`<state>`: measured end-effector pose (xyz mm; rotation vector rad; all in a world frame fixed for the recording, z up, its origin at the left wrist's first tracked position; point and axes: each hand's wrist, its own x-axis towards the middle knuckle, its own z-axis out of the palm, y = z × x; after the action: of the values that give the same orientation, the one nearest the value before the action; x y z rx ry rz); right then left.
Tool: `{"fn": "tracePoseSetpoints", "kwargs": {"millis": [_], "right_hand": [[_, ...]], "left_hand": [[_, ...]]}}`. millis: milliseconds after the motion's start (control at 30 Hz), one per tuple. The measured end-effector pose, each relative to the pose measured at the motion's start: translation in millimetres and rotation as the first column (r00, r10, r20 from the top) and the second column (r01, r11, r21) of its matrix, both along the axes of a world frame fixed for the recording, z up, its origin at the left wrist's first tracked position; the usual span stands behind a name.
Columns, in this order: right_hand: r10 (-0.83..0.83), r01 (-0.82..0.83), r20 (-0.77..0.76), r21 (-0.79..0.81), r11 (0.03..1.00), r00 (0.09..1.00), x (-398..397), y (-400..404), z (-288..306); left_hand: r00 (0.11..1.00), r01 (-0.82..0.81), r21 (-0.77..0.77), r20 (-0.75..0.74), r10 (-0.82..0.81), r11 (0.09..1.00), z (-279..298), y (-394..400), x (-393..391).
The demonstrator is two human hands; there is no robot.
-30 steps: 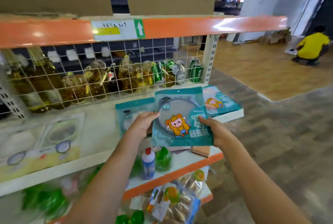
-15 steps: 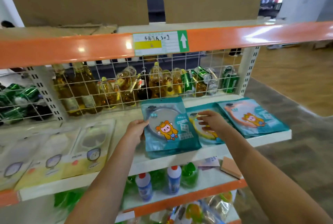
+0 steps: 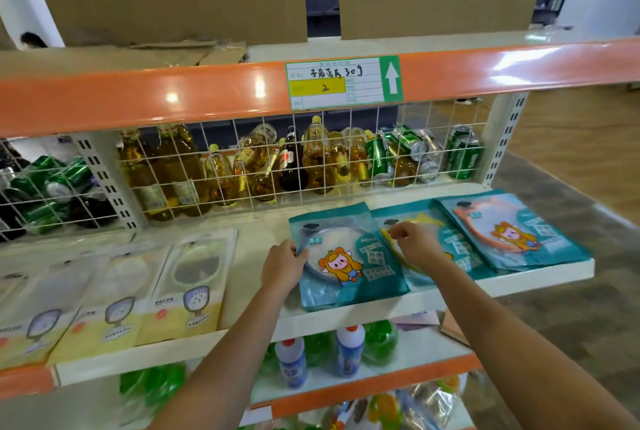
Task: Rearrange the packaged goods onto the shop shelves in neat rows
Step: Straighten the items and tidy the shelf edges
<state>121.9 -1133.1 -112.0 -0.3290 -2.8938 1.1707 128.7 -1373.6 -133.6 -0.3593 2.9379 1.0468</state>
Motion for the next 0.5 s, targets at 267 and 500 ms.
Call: {"fn": "tracePoseSetpoints", "kwargs": {"millis": [267,500], "right_hand": [[0.086,-0.088,0.020,0.216,0.972,0.996,8,3,-2],[0.258,-0.238,0.014,0.430,0.871,0.966,19,-12,9]], "left_hand": [[0.997,-0.041,-0.140,-0.074,0.031,0.989,-3,6,5],[0.991,0.024,-0.469,-0.105,-0.083,0.883,8,9,31]]}}
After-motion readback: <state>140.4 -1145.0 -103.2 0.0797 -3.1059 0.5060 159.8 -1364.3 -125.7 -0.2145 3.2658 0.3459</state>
